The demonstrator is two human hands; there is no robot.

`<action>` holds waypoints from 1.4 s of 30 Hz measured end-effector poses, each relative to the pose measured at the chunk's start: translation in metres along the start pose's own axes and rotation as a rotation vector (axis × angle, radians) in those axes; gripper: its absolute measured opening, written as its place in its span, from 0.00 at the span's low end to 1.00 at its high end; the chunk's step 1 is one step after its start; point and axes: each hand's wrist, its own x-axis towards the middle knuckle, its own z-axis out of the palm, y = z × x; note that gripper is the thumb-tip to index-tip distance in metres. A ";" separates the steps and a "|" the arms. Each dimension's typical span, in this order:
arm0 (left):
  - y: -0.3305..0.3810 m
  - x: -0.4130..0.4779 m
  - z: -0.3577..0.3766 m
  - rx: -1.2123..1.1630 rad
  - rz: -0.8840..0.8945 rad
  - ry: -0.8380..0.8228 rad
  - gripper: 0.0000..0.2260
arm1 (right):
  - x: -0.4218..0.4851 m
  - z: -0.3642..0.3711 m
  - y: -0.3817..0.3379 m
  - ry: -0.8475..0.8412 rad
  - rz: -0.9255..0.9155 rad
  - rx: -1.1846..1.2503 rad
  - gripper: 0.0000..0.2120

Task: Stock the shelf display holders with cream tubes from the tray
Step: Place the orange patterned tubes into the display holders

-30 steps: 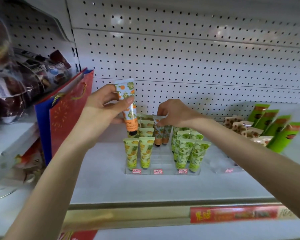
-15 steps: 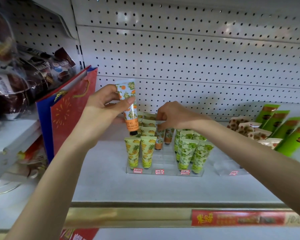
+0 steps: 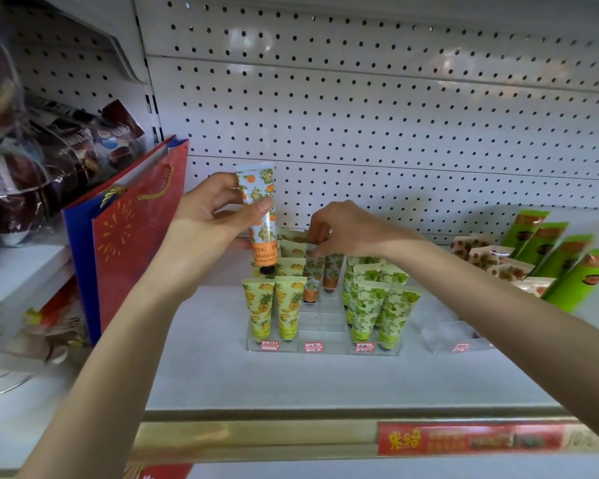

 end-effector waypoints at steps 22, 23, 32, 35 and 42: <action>0.005 -0.007 0.047 -0.023 -0.010 -0.116 0.06 | -0.059 -0.071 -0.032 0.162 -0.198 0.528 0.04; 0.005 -0.007 0.049 -0.027 -0.010 -0.117 0.06 | -0.060 -0.070 -0.032 0.154 -0.203 0.533 0.04; 0.003 -0.007 0.057 0.004 0.019 -0.092 0.10 | -0.066 -0.072 -0.028 0.115 -0.214 0.408 0.09; 0.002 -0.008 0.055 0.040 0.023 -0.105 0.11 | -0.067 -0.071 -0.028 0.105 -0.215 0.401 0.09; -0.005 -0.014 0.032 0.515 0.129 -0.109 0.20 | -0.056 -0.067 -0.012 0.153 -0.155 0.326 0.09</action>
